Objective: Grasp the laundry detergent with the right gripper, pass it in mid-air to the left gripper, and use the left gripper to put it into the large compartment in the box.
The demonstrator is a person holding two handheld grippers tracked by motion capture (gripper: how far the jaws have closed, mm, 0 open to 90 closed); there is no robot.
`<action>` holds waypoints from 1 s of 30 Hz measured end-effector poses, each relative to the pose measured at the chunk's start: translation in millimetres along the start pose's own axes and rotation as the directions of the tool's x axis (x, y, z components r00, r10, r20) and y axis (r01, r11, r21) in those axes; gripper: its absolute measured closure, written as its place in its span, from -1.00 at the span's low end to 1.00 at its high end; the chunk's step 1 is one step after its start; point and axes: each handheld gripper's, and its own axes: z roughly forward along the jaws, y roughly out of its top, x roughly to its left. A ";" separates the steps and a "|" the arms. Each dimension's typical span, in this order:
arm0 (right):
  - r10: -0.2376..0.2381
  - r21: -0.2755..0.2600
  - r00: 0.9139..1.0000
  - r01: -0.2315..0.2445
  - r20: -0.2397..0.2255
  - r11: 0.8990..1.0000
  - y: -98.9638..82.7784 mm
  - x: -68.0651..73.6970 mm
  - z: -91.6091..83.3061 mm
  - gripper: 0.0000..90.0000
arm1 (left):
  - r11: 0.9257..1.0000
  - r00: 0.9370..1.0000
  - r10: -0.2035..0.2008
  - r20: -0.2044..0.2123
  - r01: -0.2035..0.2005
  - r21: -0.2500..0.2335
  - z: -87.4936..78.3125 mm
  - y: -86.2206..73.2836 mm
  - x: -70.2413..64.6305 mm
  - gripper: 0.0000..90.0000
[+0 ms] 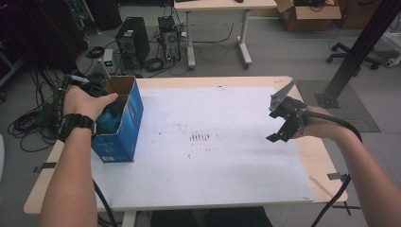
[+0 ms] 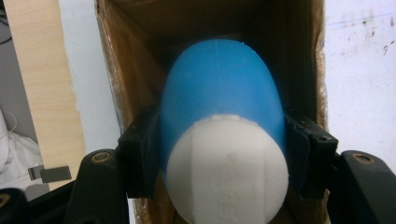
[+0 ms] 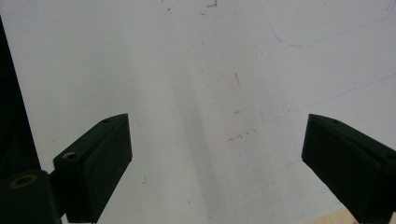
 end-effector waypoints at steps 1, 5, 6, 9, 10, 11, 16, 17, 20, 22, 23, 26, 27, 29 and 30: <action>0.000 0.000 1.000 0.000 -0.001 1.000 0.0 0.2 0.3 -0.82 | 1.000 1.000 0.001 0.001 -0.001 -0.001 0.9 -0.3 0.3 -0.16; 0.000 0.002 1.000 0.000 -0.005 1.000 0.0 0.8 1.8 -0.82 | 1.000 1.000 0.005 0.005 -0.005 -0.001 4.3 -1.6 0.6 -0.16; 0.000 0.003 1.000 0.000 -0.006 1.000 0.1 0.8 2.0 -0.82 | 1.000 1.000 0.005 0.006 -0.005 -0.005 4.8 -1.8 0.8 -0.16; -0.001 0.003 1.000 0.001 -0.008 1.000 0.3 1.3 3.1 -0.82 | 1.000 1.000 0.012 0.005 -0.012 0.000 6.9 -2.4 1.1 -0.16; 0.000 0.004 1.000 0.000 -0.008 1.000 0.5 1.5 3.6 -0.82 | 1.000 1.000 0.011 0.004 -0.011 -0.001 7.5 -2.6 1.1 -0.16; -0.001 0.004 1.000 0.001 -0.009 1.000 0.7 1.6 3.8 -0.82 | 1.000 1.000 0.012 0.004 -0.012 -0.003 7.7 -2.8 1.1 -0.16; -0.001 0.004 1.000 0.001 -0.011 1.000 1.3 1.8 4.8 -0.82 | 1.000 1.000 0.016 0.004 -0.016 -0.003 10.2 -4.2 2.6 -0.16; 0.000 0.004 1.000 0.000 -0.012 1.000 1.5 2.0 5.0 -0.82 | 1.000 1.000 0.017 0.003 -0.017 -0.002 11.1 -4.6 2.9 -0.16; -0.004 0.005 1.000 0.004 -0.014 1.000 1.6 2.2 5.6 -0.82 | 1.000 1.000 0.017 0.006 -0.017 -0.008 11.6 -5.6 3.6 -0.16; -0.002 0.005 1.000 0.002 -0.014 1.000 1.5 2.2 6.2 -0.82 | 1.000 1.000 0.019 0.006 -0.019 -0.008 11.5 -5.9 3.5 -0.16; -0.002 0.006 1.000 0.002 -0.014 1.000 1.4 2.2 6.6 -0.82 | 1.000 1.000 0.020 0.006 -0.020 -0.009 11.4 -6.1 3.5 -0.16; -0.003 0.008 1.000 0.003 -0.013 1.000 1.2 2.8 7.3 -0.82 | 1.000 1.000 0.021 0.005 -0.021 -0.010 12.2 -6.5 2.8 -0.16; -0.002 0.009 1.000 0.002 -0.013 1.000 1.2 3.0 7.4 -0.82 | 1.000 1.000 0.022 0.003 -0.022 -0.009 12.4 -6.6 2.6 -0.16; -0.003 0.009 1.000 0.004 -0.013 1.000 1.0 3.3 7.5 -0.82 | 1.000 1.000 0.023 0.000 -0.023 -0.009 12.5 -6.7 1.9 -0.16; -0.001 0.009 1.000 0.002 -0.012 1.000 0.9 3.6 7.6 -0.82 | 1.000 1.000 0.025 -0.001 -0.025 -0.006 12.6 -6.8 1.6 -0.16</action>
